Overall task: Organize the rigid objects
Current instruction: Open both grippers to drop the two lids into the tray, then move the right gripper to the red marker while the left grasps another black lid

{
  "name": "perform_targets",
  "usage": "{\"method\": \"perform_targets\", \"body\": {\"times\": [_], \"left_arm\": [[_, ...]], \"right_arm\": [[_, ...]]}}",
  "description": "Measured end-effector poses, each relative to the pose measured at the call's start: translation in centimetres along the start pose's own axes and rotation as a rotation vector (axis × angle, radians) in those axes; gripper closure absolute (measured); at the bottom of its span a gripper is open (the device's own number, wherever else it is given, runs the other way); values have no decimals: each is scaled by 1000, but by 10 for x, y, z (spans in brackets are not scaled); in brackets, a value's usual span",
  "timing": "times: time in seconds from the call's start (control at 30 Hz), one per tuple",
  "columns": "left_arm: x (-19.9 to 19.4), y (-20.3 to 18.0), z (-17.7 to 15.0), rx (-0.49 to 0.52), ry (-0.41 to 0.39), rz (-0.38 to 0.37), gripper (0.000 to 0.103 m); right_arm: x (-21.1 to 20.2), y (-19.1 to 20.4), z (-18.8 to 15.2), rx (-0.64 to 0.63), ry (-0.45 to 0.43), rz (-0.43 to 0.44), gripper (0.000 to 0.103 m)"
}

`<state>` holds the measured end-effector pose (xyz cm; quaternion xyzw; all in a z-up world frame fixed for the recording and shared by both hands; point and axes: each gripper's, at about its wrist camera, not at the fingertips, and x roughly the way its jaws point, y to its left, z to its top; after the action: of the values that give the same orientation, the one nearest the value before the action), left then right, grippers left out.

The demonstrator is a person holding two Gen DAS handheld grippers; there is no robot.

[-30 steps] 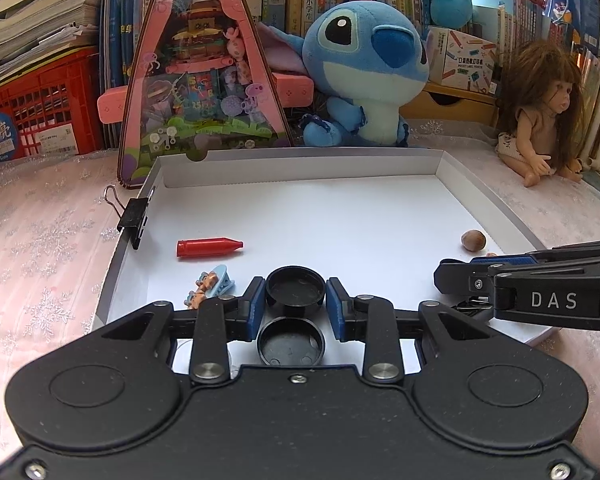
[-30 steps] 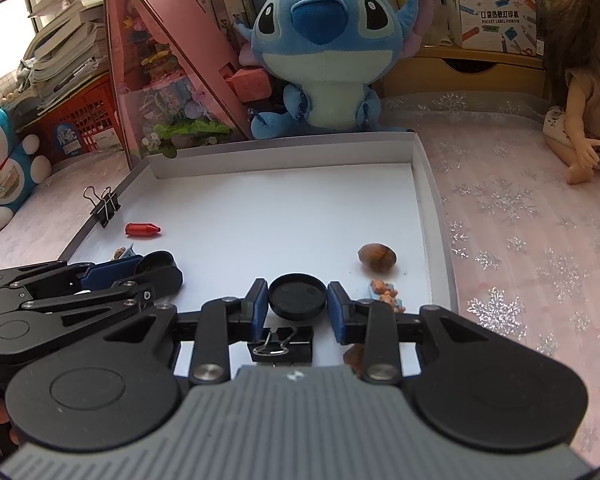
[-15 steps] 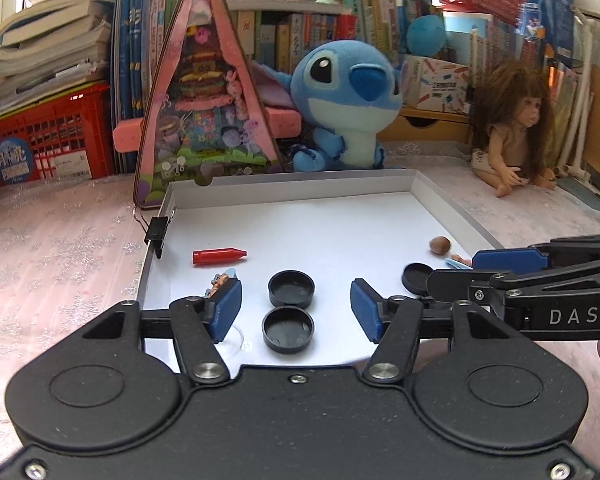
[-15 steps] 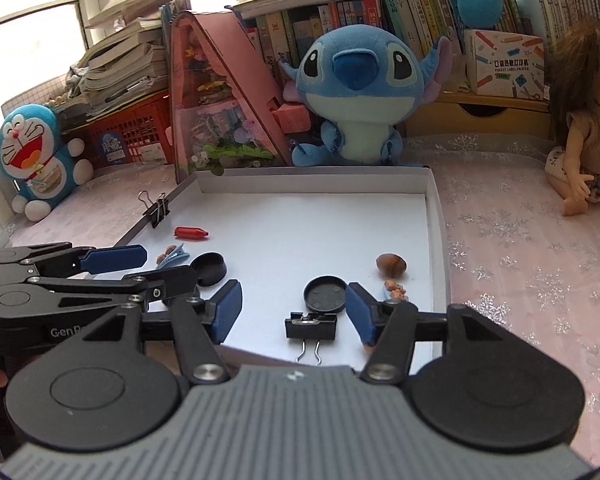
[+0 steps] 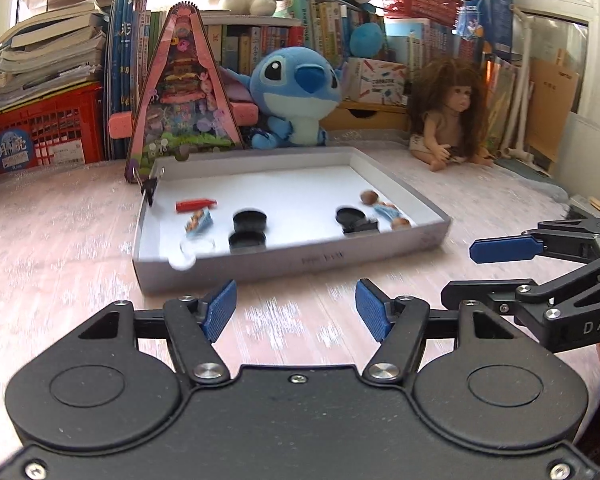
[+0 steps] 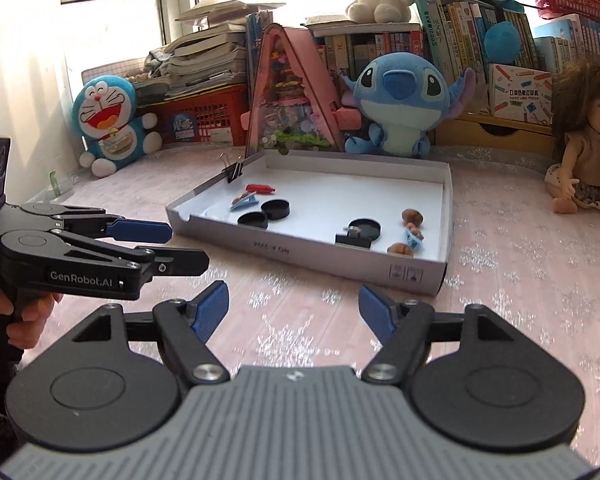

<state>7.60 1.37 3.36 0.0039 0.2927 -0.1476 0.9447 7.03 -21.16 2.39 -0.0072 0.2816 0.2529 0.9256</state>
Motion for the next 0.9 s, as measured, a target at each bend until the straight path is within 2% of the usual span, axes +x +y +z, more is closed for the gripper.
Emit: {"method": "perform_targets", "body": {"times": [0.2,0.33,0.47,0.67,0.77,0.9], "left_arm": [[-34,-10,-35,36,7,-49,39],[-53,-15,-52,63,11,-99,38],[-62,-23,-63,116,37,-149,41],[-58,-33,-73,144,85,-190,57],[-55,-36,-75,143,80,-185,72],[-52,-34,-72,134,65,-153,73]], "right_arm": [[-12,17,-34,-68,49,31,21],[-17,31,-47,-104,65,86,20],[-13,44,-51,-173,75,59,20],[-11,37,-52,-136,76,27,20],[-11,34,-52,-127,81,17,20],[-12,35,-52,-127,77,45,20]]}}
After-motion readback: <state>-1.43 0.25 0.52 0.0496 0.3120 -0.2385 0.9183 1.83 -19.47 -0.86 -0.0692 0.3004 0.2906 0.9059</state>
